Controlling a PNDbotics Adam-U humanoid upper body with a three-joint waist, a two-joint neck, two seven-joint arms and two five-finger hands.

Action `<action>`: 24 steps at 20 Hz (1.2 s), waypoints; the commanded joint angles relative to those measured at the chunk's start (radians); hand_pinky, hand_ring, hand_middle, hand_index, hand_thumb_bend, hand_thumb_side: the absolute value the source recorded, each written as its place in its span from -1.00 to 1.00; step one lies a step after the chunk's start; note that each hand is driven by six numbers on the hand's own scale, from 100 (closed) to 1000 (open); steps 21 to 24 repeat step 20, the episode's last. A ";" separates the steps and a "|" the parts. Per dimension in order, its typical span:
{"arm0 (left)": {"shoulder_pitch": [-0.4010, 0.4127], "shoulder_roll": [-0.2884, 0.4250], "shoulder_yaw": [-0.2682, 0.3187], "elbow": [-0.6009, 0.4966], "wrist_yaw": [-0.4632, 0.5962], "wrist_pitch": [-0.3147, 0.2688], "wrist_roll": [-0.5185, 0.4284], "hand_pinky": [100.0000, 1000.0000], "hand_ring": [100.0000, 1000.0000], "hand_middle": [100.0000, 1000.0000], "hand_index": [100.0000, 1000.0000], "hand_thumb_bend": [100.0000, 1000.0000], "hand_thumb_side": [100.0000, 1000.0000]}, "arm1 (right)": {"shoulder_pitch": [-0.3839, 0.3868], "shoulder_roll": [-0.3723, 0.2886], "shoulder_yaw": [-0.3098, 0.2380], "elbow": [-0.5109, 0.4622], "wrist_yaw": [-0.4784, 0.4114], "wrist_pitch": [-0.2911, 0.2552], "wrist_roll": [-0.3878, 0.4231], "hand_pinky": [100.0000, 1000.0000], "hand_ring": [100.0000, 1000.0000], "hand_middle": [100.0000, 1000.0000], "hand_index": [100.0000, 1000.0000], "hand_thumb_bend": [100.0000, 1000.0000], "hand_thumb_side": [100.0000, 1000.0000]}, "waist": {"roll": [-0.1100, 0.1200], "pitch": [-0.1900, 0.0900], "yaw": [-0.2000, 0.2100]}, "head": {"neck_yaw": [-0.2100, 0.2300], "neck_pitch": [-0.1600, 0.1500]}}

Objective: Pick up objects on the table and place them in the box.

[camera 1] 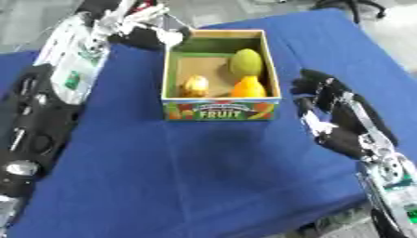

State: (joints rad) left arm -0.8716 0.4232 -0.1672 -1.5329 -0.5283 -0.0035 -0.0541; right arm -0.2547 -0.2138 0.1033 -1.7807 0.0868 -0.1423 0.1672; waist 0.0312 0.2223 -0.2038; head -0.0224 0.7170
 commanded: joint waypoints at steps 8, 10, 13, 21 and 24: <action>0.415 0.078 0.202 -0.417 0.384 0.034 0.248 0.03 -0.05 0.08 0.38 -0.40 -0.53 | -0.010 -0.008 -0.032 -0.021 0.012 0.003 -0.033 0.42 0.53 0.48 0.77 -1.00 -0.49 | -0.010 0.002 0.055 | 0.004 -0.014; 0.498 0.051 0.218 -0.437 0.394 0.026 0.284 0.02 -0.05 0.07 0.38 -0.41 -0.68 | -0.011 -0.005 -0.034 -0.024 0.012 0.004 -0.037 0.42 0.53 0.48 0.77 -1.00 -0.49 | -0.010 0.003 0.063 | 0.019 -0.013; 0.592 0.004 0.227 -0.444 0.399 0.019 0.306 0.00 -0.06 0.06 0.37 -0.45 -0.52 | -0.011 0.001 -0.037 -0.027 0.008 0.007 -0.041 0.42 0.53 0.47 0.77 -1.00 -0.48 | -0.011 0.003 0.075 | 0.048 -0.008; 0.683 -0.100 0.222 -0.409 0.406 0.002 0.308 -0.02 -0.08 0.04 0.36 -0.50 -0.49 | -0.007 0.012 -0.042 -0.034 0.000 0.015 -0.048 0.41 0.53 0.47 0.77 -1.00 -0.48 | -0.011 -0.004 0.088 | 0.110 0.008; 0.683 -0.100 0.222 -0.409 0.406 0.002 0.308 -0.02 -0.08 0.04 0.36 -0.50 -0.49 | -0.007 0.012 -0.042 -0.034 0.000 0.015 -0.048 0.41 0.53 0.47 0.77 -1.00 -0.48 | -0.011 -0.004 0.088 | 0.110 0.008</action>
